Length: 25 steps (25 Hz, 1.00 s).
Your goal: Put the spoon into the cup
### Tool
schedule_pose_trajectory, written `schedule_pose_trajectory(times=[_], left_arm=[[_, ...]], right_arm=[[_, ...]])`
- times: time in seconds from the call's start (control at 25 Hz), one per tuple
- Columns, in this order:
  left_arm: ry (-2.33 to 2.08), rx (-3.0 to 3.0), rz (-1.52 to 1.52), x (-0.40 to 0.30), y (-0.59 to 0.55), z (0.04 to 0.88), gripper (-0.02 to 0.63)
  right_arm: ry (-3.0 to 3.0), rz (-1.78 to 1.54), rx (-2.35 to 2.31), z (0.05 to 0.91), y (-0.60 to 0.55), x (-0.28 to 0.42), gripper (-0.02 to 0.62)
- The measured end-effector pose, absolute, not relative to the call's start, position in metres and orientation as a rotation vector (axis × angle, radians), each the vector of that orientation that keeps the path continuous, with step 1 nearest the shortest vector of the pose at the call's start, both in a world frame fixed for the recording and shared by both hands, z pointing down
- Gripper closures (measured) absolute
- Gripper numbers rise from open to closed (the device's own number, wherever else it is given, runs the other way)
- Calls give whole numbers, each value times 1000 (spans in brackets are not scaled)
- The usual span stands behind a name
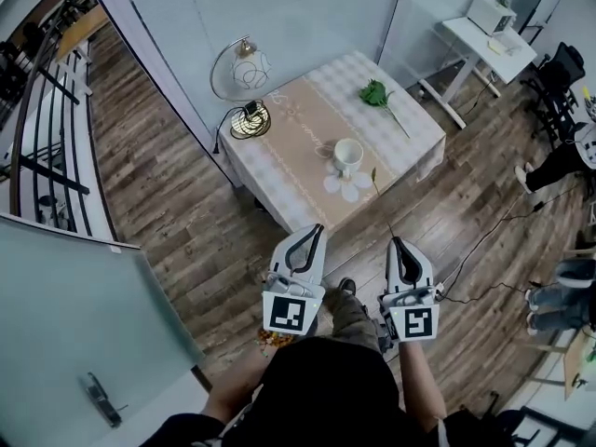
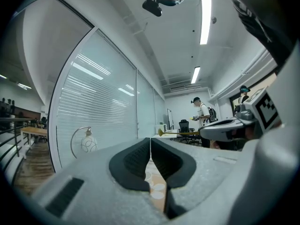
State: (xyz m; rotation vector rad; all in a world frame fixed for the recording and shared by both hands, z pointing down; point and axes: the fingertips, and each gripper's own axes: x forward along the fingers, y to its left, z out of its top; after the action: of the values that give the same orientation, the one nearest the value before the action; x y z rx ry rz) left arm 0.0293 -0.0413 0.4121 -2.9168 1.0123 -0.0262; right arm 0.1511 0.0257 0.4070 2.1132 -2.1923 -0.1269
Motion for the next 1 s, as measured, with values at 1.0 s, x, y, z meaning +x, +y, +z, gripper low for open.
schedule_pose_trajectory(times=[1.0], left_arm=[[1394, -2785, -183, 154, -206, 432, 584]], right_arm=[[-2318, 64, 1694, 512, -180, 306, 588]])
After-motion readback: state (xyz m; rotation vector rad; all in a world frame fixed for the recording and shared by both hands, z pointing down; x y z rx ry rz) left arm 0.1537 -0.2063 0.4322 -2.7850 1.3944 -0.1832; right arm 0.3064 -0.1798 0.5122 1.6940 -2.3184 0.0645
